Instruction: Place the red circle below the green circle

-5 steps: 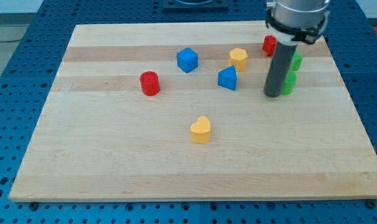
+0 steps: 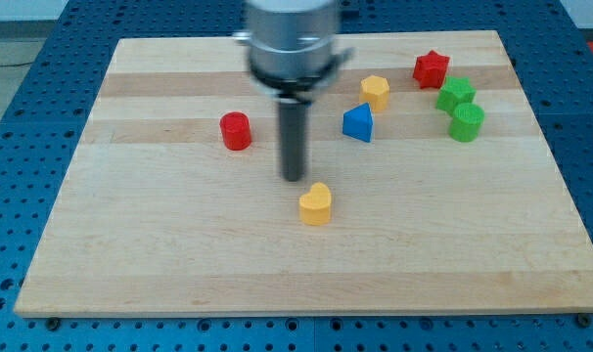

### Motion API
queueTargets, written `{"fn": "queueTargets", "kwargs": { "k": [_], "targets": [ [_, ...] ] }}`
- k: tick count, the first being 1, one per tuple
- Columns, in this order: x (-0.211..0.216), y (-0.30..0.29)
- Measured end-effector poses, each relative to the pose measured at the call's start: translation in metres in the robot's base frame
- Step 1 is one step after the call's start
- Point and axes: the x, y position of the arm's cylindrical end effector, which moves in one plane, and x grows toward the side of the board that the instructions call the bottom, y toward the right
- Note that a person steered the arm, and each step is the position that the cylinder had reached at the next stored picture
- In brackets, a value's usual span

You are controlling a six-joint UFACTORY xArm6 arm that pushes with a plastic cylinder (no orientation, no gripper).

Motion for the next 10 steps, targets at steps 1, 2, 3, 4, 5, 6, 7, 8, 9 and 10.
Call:
{"fn": "queueTargets", "kwargs": {
  "k": [1, 2, 3, 4, 5, 6, 7, 8, 9, 10],
  "targets": [
    [-0.016, -0.092],
    [-0.08, -0.13],
    [-0.084, -0.104],
    [-0.038, -0.102],
    [-0.044, -0.098],
    [-0.081, -0.079],
    [-0.086, -0.03],
    [-0.071, -0.016],
    [-0.051, -0.02],
    [-0.041, -0.025]
  ]
}}
